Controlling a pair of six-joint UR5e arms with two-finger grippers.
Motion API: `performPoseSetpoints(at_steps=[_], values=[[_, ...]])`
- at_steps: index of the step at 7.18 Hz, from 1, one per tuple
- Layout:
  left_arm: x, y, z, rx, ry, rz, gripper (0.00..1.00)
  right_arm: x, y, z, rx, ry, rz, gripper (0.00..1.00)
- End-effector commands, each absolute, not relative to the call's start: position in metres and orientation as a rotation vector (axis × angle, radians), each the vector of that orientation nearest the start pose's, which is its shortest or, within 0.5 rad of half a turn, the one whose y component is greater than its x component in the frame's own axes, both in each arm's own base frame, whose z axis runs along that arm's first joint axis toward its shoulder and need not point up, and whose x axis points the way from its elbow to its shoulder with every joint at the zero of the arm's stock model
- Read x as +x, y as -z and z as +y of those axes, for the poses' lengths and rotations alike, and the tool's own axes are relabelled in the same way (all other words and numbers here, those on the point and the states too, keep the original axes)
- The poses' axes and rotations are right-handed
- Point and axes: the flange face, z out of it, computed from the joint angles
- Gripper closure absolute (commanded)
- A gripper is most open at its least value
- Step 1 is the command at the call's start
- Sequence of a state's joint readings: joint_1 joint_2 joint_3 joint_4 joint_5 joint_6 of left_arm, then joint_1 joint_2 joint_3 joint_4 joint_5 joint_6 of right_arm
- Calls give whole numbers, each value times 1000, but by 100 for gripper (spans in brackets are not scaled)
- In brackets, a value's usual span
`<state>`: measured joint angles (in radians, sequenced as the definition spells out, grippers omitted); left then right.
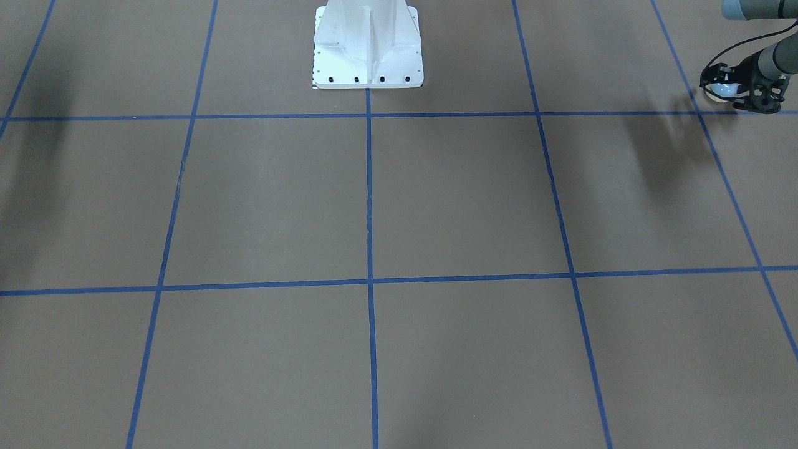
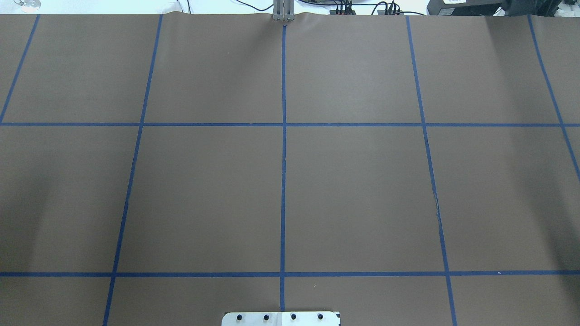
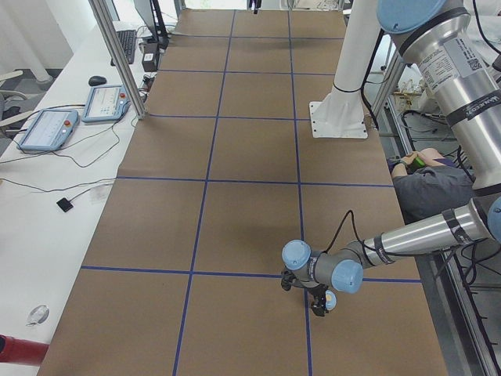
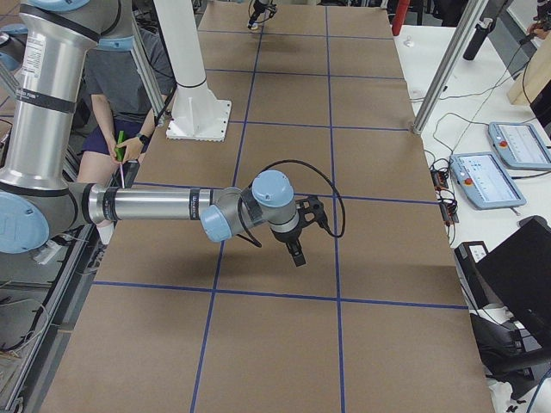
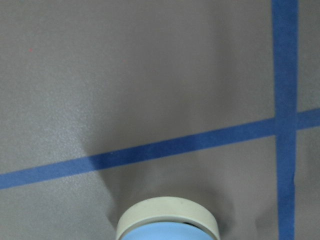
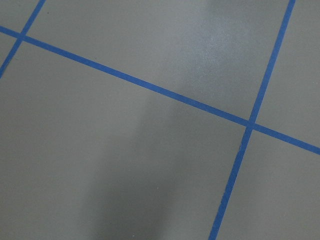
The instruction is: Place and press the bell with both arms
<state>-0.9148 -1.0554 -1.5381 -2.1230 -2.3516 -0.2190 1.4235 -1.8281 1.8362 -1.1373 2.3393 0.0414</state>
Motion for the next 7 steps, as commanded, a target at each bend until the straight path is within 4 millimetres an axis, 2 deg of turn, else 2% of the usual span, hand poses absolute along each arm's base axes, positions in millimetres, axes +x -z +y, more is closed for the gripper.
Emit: performPoseSetpoints(at_steps=[1, 7], values=[[86, -810, -216, -335, -415, 710, 0, 4, -593, -409, 346, 268, -793, 0], [86, -812, -215, -338, -417, 709, 2, 4, -593, -408, 348, 270, -793, 0]])
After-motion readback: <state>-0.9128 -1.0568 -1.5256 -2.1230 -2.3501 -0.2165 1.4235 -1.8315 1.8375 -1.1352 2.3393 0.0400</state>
